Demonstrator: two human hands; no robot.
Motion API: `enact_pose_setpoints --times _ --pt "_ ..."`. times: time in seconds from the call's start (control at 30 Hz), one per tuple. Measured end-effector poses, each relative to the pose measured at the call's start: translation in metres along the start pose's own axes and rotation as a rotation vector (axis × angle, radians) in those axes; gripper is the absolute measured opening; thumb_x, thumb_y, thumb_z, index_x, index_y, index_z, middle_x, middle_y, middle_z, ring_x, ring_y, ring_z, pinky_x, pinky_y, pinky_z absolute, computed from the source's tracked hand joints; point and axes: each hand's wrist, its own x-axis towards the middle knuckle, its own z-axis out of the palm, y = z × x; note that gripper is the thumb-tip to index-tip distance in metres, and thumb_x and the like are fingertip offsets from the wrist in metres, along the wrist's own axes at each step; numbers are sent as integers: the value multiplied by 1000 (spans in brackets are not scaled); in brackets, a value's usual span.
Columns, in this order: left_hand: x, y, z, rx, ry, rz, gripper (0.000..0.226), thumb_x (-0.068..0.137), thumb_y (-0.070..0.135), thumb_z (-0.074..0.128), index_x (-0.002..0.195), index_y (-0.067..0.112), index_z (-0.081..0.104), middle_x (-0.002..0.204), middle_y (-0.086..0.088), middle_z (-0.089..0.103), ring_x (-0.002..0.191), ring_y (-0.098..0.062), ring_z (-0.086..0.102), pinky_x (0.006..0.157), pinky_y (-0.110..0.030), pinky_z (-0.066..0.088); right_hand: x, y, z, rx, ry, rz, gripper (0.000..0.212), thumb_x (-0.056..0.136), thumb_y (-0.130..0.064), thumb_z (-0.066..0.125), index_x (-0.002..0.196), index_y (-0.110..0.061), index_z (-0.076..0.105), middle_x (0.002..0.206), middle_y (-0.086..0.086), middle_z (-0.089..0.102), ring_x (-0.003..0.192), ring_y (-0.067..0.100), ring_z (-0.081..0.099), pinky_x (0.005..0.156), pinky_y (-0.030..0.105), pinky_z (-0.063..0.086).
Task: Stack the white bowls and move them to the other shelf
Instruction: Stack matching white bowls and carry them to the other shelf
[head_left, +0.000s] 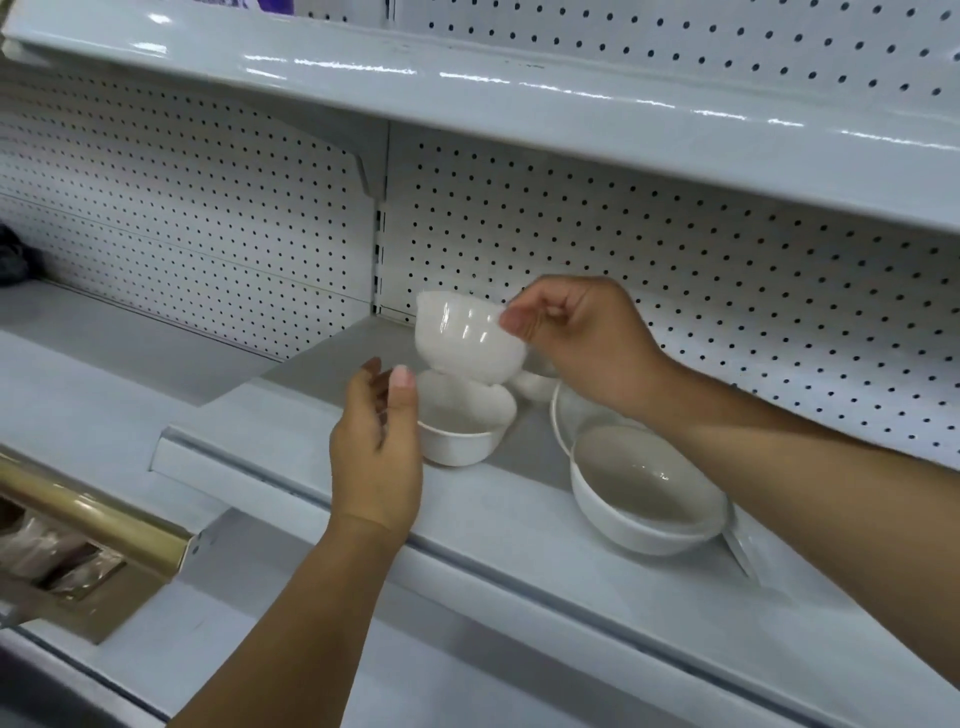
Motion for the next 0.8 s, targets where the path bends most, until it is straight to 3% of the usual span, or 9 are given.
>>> enact_pose_setpoints --times 0.07,0.13,0.23,0.33,0.43,0.53,0.63,0.8 --pt "1 -2 0 -3 26 -20 42 106 50 36 121 21 63 102 16 66 86 19 56 72 1 39 -10 7 9 -8 -19 -30 16 88 -7 78 79 -20 75 78 -3 76 71 3 65 75 19 51" --pt "2 -3 0 -4 33 -36 33 108 47 34 105 31 64 95 16 67 86 13 58 73 -5 42 -20 13 17 -11 -22 -25 17 86 -7 80 78 -21 75 73 -15 73 71 -2 63 76 15 48" --pt "4 -9 1 -16 16 -20 45 106 53 34 103 23 68 98 2 71 95 -12 65 82 -22 48 -28 17 24 -50 -29 -38 15 86 -8 79 78 -21 76 75 -19 71 75 0 64 80 21 48" --pt "5 -11 1 -30 20 -11 52 105 54 35 99 12 66 97 -14 70 89 -19 62 79 -29 48 -32 18 26 -139 -59 -80 5 87 -8 78 82 -11 78 75 -11 71 80 10 66 80 22 47" --pt "4 -7 1 7 12 6 45 109 44 35 88 12 59 82 -10 62 76 -14 53 70 -26 43 -33 18 28 -203 -135 -79 5 86 -7 79 84 -2 78 86 -1 70 85 21 62 76 23 44" --pt "5 -5 1 37 3 10 40 109 41 36 83 17 55 75 -3 56 67 -9 46 60 -17 38 -30 15 25 -204 -178 -2 5 84 -8 81 86 -4 79 89 -1 74 87 19 65 77 19 44" --pt "6 -5 1 47 -16 26 35 109 40 38 81 25 53 71 2 53 60 -2 44 56 -13 36 -29 12 22 -192 -204 38 7 82 -8 83 87 -4 80 91 2 76 89 19 68 84 25 49" --pt "5 -2 1 47 -34 43 26 108 38 43 95 22 57 71 9 51 62 7 48 57 -9 37 -34 14 25 -203 -172 73 4 81 -6 82 84 -5 79 88 5 78 91 21 70 85 28 50"
